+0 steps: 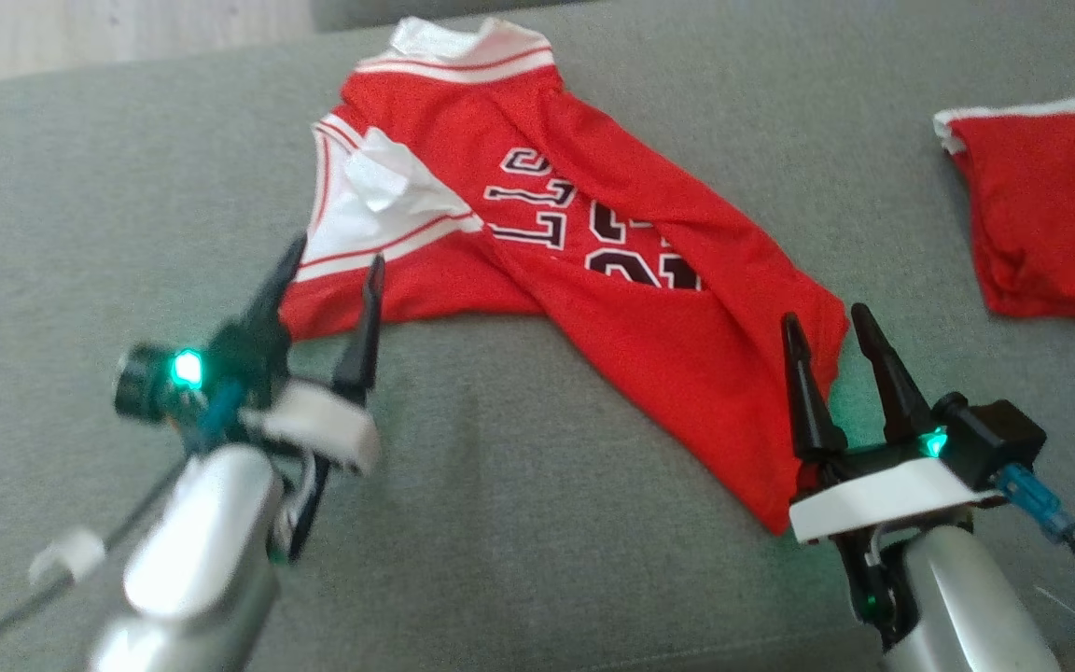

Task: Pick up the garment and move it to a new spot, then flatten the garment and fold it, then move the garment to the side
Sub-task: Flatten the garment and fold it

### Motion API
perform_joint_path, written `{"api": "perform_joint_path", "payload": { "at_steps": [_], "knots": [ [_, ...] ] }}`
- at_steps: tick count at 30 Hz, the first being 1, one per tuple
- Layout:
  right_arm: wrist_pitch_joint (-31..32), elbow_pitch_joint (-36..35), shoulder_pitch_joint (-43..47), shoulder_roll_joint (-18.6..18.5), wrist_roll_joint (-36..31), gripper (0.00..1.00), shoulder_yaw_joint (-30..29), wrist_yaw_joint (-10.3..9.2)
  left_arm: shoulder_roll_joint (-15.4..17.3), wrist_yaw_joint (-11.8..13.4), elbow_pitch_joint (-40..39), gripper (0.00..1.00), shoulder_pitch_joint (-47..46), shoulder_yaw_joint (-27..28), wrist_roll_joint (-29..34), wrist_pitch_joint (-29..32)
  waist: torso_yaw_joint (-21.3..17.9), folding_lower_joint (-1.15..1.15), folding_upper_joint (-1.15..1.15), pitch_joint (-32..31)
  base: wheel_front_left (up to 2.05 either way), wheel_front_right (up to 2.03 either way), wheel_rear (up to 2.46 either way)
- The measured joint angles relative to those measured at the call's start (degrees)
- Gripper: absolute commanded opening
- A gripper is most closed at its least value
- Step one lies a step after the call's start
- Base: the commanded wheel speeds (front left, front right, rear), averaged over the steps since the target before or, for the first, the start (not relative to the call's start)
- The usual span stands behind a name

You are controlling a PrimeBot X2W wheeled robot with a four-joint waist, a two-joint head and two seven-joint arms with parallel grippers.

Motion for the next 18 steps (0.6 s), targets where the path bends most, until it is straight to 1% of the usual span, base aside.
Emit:
{"api": "perform_joint_path", "payload": {
  "at_steps": [3, 6, 10, 18],
  "knots": [
    [0.00, -0.26, -0.66, -0.01, 0.52, 1.00, 0.07, 0.00, 0.03, -0.75, 3.32, 1.00, -5.78, -0.20, 0.71, 2.49, -1.29, 0.00, 0.00, 2.02, 0.00, 0.00, 0.00],
    [0.00, -0.66, -2.25, 0.00, 1.01, 1.00, 0.36, 0.00, 0.03, -2.25, 7.00, 1.00, -10.56, -0.51, 0.73, 3.88, -2.78, 0.01, 0.00, 3.80, 0.00, 0.00, 0.00],
    [0.00, -0.93, -3.29, 0.00, 1.46, 1.00, 0.62, 0.00, -0.26, -3.72, 11.15, 1.00, -14.16, -1.29, 0.70, 4.67, -4.80, 0.01, 0.00, 5.70, 0.00, 0.00, 0.00],
    [0.00, -1.46, -3.39, -0.01, 2.11, 1.00, 1.35, 0.00, -1.64, -4.28, 18.45, 1.00, -17.71, -1.48, 0.40, 5.65, -7.32, 0.00, 0.00, 7.83, 0.00, 0.00, 0.00]
  ]
}}
